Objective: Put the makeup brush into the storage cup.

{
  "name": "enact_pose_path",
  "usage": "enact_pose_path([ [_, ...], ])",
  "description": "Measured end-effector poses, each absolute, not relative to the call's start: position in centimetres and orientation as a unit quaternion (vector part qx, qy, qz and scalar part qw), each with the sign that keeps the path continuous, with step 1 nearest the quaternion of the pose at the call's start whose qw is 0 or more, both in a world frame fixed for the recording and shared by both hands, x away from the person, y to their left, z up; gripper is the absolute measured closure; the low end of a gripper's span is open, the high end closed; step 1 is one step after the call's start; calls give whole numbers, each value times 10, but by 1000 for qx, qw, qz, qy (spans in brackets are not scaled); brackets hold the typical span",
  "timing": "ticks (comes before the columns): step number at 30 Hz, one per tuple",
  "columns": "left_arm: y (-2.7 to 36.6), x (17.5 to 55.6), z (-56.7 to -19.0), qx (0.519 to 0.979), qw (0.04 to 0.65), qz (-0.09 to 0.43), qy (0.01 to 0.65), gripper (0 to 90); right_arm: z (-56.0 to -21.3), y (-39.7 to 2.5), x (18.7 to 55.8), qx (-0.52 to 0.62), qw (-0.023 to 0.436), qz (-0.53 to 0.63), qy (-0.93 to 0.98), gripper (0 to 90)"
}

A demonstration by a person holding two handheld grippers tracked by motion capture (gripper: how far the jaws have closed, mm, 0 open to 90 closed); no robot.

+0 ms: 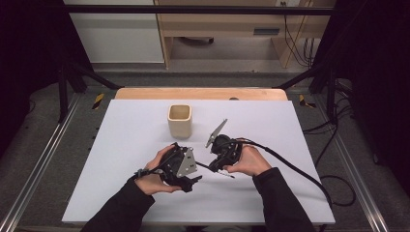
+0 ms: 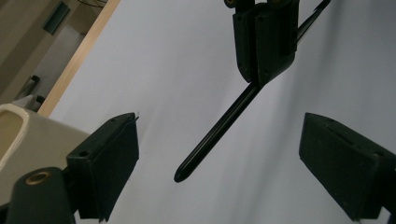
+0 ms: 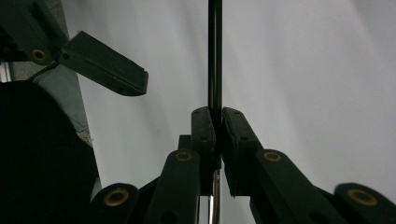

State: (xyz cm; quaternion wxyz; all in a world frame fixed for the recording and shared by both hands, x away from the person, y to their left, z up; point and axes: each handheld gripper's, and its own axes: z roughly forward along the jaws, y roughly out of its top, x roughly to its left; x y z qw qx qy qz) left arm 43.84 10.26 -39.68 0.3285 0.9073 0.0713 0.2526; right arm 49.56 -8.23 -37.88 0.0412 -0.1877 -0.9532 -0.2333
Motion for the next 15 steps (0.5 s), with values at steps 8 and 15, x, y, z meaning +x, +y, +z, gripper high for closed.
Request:
enact_pose_path([
  [8,96,436,-404,912,306,271,41,212,-379,-82,495,-181,44,-229,-955,842],
  [15,93,433,-408,912,299,279,22,322,-382,-80,495,-181,52,-225,-956,841],
])
